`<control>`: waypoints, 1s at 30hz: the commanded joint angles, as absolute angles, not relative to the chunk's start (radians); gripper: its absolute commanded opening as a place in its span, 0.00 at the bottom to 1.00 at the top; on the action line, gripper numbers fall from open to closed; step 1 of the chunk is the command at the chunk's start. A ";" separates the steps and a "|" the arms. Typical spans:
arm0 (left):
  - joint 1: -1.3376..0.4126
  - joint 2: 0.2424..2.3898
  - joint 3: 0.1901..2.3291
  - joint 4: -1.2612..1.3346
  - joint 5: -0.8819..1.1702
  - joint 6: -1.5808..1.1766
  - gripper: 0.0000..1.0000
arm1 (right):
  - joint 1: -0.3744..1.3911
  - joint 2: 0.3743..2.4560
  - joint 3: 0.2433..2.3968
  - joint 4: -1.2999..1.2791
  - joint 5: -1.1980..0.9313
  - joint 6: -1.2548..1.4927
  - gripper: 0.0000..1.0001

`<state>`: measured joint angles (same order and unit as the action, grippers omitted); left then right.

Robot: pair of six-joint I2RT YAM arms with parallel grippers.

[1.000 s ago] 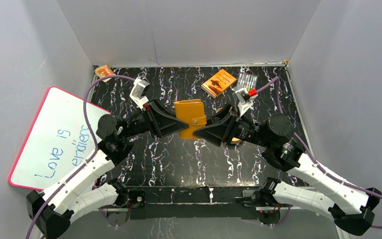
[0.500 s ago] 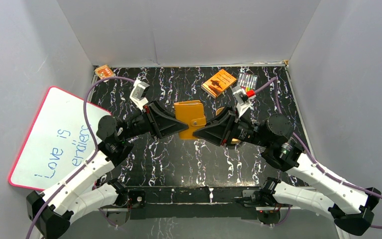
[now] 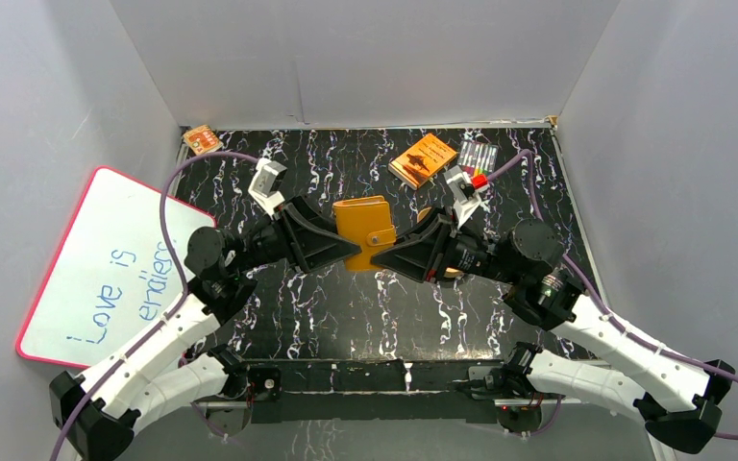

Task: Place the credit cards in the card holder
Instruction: Close the card holder.

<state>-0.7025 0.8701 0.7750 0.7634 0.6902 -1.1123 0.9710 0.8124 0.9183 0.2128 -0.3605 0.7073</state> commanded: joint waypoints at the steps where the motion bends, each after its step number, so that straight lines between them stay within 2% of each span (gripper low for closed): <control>1: -0.706 0.835 0.769 0.820 0.677 -1.114 0.37 | 0.974 0.800 0.917 0.271 -0.337 0.698 0.00; 6: -0.705 0.834 0.766 0.812 0.678 -1.108 0.37 | 0.975 0.798 0.911 0.273 -0.321 0.697 0.00; 9: -0.705 0.831 0.762 0.805 0.675 -1.105 0.33 | 0.975 0.789 0.900 0.273 -0.300 0.697 0.00; 19: -0.705 0.836 0.764 0.801 0.686 -1.099 0.01 | 0.975 0.792 0.897 0.266 -0.302 0.698 0.00; 30: -0.705 0.813 0.737 0.796 0.657 -1.089 0.00 | 0.975 0.818 0.920 0.235 -0.318 0.679 0.00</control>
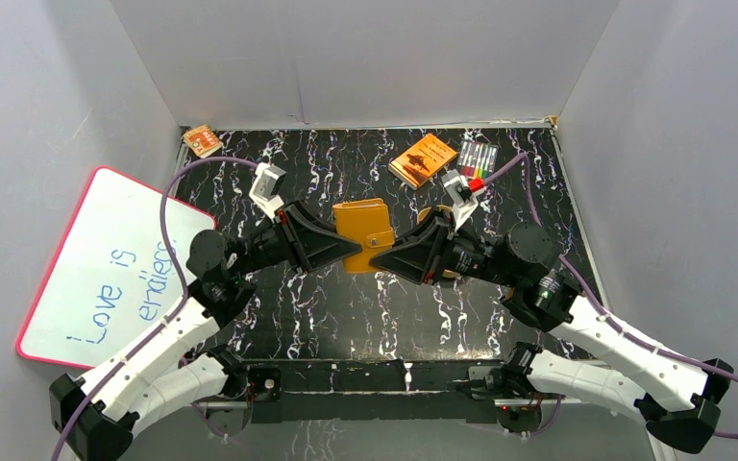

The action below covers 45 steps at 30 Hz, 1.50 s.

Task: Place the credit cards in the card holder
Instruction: Close the card holder, then place the card holder at the center of the board.

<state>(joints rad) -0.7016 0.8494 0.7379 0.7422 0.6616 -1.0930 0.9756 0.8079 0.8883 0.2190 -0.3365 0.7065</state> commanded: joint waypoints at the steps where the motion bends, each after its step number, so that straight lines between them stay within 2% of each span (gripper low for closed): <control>1: -0.705 0.813 0.738 0.792 0.656 -1.088 0.00 | 0.975 0.818 0.920 0.233 -0.318 0.676 0.00; 3: -0.705 0.814 0.738 0.782 0.654 -1.084 0.00 | 0.974 0.820 0.922 0.227 -0.319 0.669 0.01; 5: -0.706 0.813 0.740 0.768 0.650 -1.075 0.00 | 0.975 0.822 0.924 0.221 -0.322 0.665 0.07; 8: -0.706 0.808 0.746 0.734 0.642 -1.057 0.00 | 0.975 0.827 0.933 0.202 -0.327 0.653 0.24; 10: -0.706 0.802 0.755 0.685 0.630 -1.033 0.00 | 0.975 0.829 0.947 0.172 -0.330 0.635 0.38; 16: -0.705 0.751 0.822 0.393 0.514 -0.881 0.00 | 0.975 0.792 1.030 -0.048 -0.272 0.520 0.76; 18: -0.706 0.730 0.844 0.292 0.468 -0.830 0.00 | 0.975 0.763 1.059 -0.141 -0.226 0.482 0.82; 22: -0.705 0.709 0.913 0.034 0.326 -0.710 0.00 | 0.975 0.702 1.115 -0.301 -0.121 0.430 0.88; 27: -0.706 0.811 1.059 -0.556 -0.029 -0.617 0.00 | 0.975 0.694 1.224 -0.494 -0.011 0.428 0.94; 29: -0.706 0.833 1.042 -0.639 -0.091 -0.632 0.00 | 0.975 0.702 1.245 -0.558 0.082 0.428 0.94; 35: -0.705 0.861 0.945 -0.499 -0.069 -0.690 0.00 | 0.975 0.756 1.184 -0.578 0.278 0.466 0.97; 41: -0.692 1.093 1.007 -0.454 -0.009 -0.708 0.00 | 0.974 0.796 1.120 -0.547 0.397 0.518 0.98; 45: -0.647 1.134 0.965 -0.339 0.070 -0.757 0.00 | 0.975 0.750 1.061 -0.589 0.520 0.579 0.99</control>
<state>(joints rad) -0.6891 1.1361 0.9630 -0.4597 -0.0132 -0.7115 0.9756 0.8155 1.0856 -0.5855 0.3539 0.5109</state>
